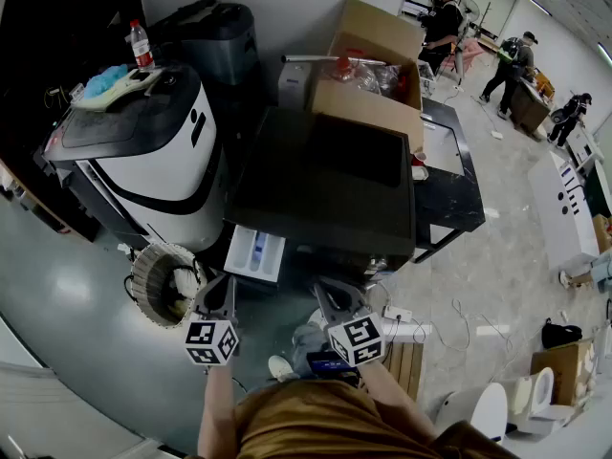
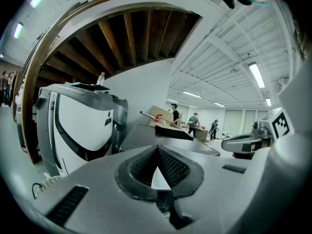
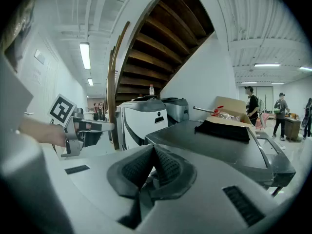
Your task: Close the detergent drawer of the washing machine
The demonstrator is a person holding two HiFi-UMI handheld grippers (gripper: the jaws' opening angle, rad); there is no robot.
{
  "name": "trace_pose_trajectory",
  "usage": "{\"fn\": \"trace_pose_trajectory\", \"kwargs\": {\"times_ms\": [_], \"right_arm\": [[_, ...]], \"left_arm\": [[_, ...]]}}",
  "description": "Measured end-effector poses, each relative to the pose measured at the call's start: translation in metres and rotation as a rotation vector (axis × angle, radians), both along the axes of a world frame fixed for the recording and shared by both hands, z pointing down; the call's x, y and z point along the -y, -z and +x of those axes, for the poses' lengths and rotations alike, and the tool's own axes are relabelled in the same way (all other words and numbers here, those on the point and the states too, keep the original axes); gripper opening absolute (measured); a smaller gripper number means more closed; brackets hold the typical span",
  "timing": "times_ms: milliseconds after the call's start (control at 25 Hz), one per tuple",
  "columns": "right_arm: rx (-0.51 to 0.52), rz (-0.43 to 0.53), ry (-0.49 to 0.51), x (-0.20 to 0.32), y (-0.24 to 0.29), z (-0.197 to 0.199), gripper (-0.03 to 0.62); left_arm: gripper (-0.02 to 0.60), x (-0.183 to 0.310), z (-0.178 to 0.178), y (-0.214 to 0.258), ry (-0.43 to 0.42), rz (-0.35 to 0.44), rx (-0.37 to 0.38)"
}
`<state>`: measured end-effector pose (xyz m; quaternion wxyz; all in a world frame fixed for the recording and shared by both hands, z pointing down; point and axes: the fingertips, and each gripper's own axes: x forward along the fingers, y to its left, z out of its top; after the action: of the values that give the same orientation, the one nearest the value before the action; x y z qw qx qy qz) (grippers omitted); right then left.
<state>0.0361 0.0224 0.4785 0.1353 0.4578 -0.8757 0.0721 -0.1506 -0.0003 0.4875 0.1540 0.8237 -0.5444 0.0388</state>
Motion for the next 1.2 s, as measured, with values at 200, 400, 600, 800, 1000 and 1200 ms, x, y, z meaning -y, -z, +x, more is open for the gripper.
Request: {"fn": "trace_pose_trajectory", "kwargs": {"times_ms": [200,400,600,800,1000,1200], "right_arm": [[-0.003,0.005,-0.012,0.004,0.001,0.003,0.012],[0.000,0.014,-0.014,0.005,0.001,0.003,0.012],[0.014,0.012,-0.014,0.003,0.003,0.006,0.012],[0.013,-0.001,-0.030,0.006,-0.004,0.012,0.012],[0.008,-0.017,-0.024,0.007,-0.010,0.010,0.012],[0.002,-0.031,-0.013,0.013,-0.017,0.007,0.012]], "left_arm": [[0.025,0.003,-0.001,0.000,0.005,-0.001,-0.006],[0.025,0.005,-0.001,-0.004,0.012,-0.010,0.021],[0.025,0.006,-0.002,-0.007,0.027,-0.025,0.020],[0.025,0.004,-0.004,-0.016,0.034,-0.047,0.043],[0.025,0.003,-0.008,-0.025,0.050,-0.067,0.050],[0.025,0.005,-0.015,-0.036,0.079,-0.094,0.051]]}}
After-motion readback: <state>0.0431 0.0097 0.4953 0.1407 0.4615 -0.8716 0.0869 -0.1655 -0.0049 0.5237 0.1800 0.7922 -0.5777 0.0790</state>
